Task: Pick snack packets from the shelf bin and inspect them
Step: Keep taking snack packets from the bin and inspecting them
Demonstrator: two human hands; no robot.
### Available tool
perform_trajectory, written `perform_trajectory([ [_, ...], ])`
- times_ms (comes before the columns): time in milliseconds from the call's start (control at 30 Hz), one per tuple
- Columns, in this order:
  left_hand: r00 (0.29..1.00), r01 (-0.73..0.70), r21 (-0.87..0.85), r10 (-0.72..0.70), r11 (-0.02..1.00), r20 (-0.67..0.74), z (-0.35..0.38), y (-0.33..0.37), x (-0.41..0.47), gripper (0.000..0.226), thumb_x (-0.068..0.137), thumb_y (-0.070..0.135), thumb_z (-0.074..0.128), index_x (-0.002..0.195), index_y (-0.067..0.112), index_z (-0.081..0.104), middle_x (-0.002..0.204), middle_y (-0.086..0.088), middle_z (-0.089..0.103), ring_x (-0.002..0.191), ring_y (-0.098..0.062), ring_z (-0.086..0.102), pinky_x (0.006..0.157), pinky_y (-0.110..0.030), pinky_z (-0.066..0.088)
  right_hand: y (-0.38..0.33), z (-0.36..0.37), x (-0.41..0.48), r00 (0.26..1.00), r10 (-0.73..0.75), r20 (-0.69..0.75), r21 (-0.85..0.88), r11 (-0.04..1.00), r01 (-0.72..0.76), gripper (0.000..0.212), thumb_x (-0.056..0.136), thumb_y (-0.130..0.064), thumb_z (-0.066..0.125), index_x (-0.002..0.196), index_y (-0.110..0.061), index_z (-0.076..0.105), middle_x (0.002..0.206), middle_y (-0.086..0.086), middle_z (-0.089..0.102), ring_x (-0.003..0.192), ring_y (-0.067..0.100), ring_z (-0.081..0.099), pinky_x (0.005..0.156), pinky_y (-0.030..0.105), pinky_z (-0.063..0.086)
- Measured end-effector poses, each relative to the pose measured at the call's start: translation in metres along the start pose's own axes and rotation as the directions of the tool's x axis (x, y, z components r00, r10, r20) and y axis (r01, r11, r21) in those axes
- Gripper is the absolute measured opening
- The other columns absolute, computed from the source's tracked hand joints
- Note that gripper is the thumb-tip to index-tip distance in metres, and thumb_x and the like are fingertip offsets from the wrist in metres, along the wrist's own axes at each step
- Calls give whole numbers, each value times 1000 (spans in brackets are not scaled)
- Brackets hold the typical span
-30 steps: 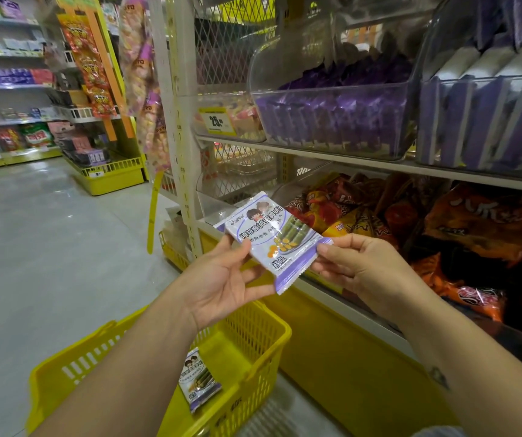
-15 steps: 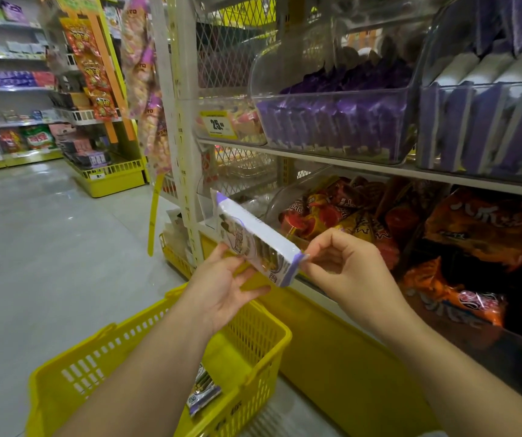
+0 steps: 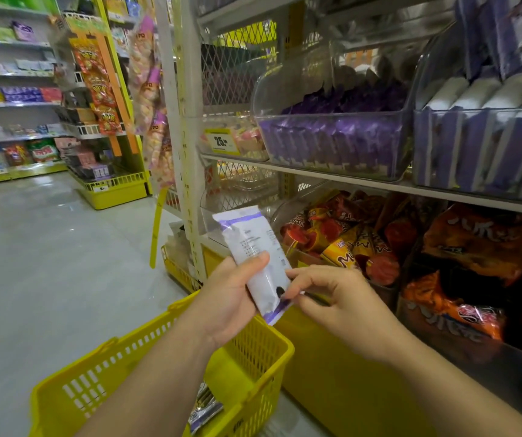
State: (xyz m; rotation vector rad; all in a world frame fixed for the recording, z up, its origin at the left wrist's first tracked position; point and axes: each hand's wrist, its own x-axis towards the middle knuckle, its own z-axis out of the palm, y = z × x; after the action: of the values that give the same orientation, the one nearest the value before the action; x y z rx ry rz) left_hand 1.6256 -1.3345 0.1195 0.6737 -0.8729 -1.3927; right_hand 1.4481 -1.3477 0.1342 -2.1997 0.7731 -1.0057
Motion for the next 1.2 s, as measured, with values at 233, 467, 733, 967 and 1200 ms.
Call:
perform_trajectory([
  [233, 990, -44, 180, 19, 983, 137, 27, 10, -15, 48, 90, 20, 57, 137, 14, 48, 132, -14, 61, 124, -32, 57, 100, -50, 49, -31, -22, -3, 996, 62, -66, 49, 997, -59, 46, 87, -8, 67, 130, -23, 57, 130, -9, 51, 123, 0, 48, 105, 33, 44],
  [467, 954, -74, 238, -1, 969, 301, 99, 55, -24, 51, 85, 36, 58, 135, 28, 52, 123, -7, 68, 108, -22, 67, 79, -39, 58, -92, -76, -24, 998, -44, 55, -154, 987, 52, 95, 72, -47, 79, 148, -44, 21, 153, -28, 21, 141, -12, 17, 117, 29, 28],
  [733, 853, -382, 489, 96, 784, 512, 227, 98, -16, 57, 81, 60, 55, 136, 45, 46, 129, 15, 62, 113, -12, 61, 91, -35, 52, -163, -179, -32, 985, -124, -123, -386, 920, 67, 71, 92, -35, 60, 149, -44, 19, 151, -23, 32, 136, -9, 31, 113, 28, 34],
  [967, 745, -538, 527, 79, 658, 662, 293, 87, 6, 96, 67, 65, 72, 146, 53, 20, 135, 18, 53, 115, 5, 57, 83, -24, 54, -174, -249, -49, 948, 2, -317, -458, 875, -155, 80, 74, -73, 30, 149, -48, 14, 120, -7, 64, 109, 13, 61, 96, 32, 47],
  [1200, 733, -649, 532, 259, 544, 629, 329, 51, 50, 90, 83, 11, 70, 145, 53, 20, 113, 21, 63, 107, 1, 61, 90, -25, 53, -160, -297, -35, 940, 77, -334, -584, 766, -270, 63, 93, -60, 37, 150, -38, 22, 135, -3, 59, 119, 14, 56, 95, 27, 43],
])
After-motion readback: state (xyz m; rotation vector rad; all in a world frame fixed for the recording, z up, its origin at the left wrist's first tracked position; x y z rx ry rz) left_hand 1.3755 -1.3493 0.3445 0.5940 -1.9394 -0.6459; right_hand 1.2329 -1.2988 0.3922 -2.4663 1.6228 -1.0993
